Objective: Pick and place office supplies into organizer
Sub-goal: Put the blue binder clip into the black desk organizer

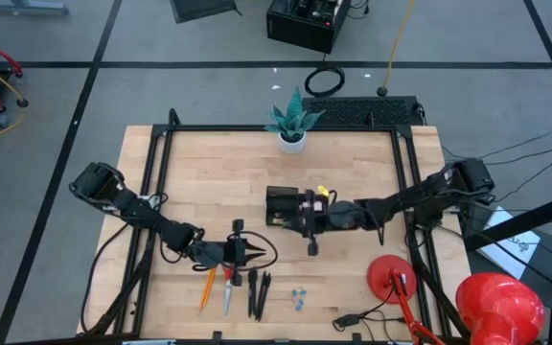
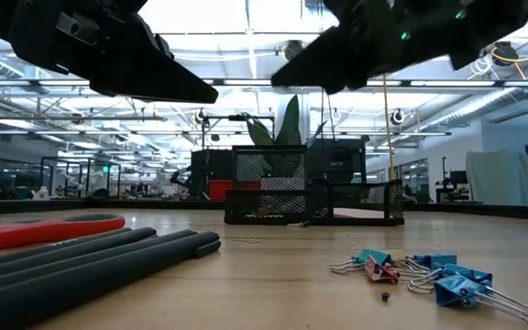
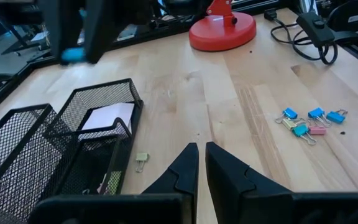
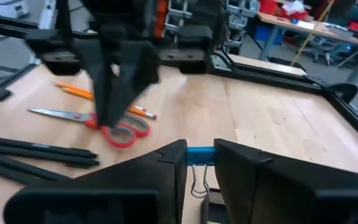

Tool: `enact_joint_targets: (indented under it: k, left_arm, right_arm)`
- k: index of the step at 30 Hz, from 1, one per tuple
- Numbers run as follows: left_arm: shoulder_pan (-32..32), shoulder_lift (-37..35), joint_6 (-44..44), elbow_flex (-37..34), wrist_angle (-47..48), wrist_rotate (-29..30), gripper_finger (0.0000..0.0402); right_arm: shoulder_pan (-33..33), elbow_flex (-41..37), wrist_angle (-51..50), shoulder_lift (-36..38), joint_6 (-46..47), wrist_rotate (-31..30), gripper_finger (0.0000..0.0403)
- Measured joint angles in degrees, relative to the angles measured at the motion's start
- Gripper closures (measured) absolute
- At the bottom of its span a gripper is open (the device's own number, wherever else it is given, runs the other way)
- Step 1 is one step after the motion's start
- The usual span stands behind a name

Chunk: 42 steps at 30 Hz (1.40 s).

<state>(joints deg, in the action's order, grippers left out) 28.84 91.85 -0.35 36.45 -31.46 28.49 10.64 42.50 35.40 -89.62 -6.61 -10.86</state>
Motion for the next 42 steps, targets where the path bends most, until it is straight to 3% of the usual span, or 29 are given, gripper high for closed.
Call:
enact_joint_targets:
  k: [13, 21, 30, 42]
  left_arm:
    - [0.0, 0.0, 0.1, 0.0, 0.4, 0.0, 0.0364]
    - [0.0, 0.0, 0.1, 0.0, 0.5, 0.0, 0.0364]
    - [0.0, 0.0, -0.1, 0.0, 1.0, 0.0, 0.0364]
    - [0.0, 0.0, -0.2, 0.0, 1.3, 0.0, 0.0364]
  right_arm:
    - [-7.3, 0.0, 1.6, -9.0, 2.0, 3.7, 0.0342]
    - [-8.5, 0.4, 4.3, -15.1, 2.6, 3.4, 0.0342]
    - [-8.4, 1.4, 3.9, -16.2, 1.3, 3.5, 0.0341]
    - [-8.2, 1.3, 3.6, -16.3, 2.6, 3.6, 0.0283]
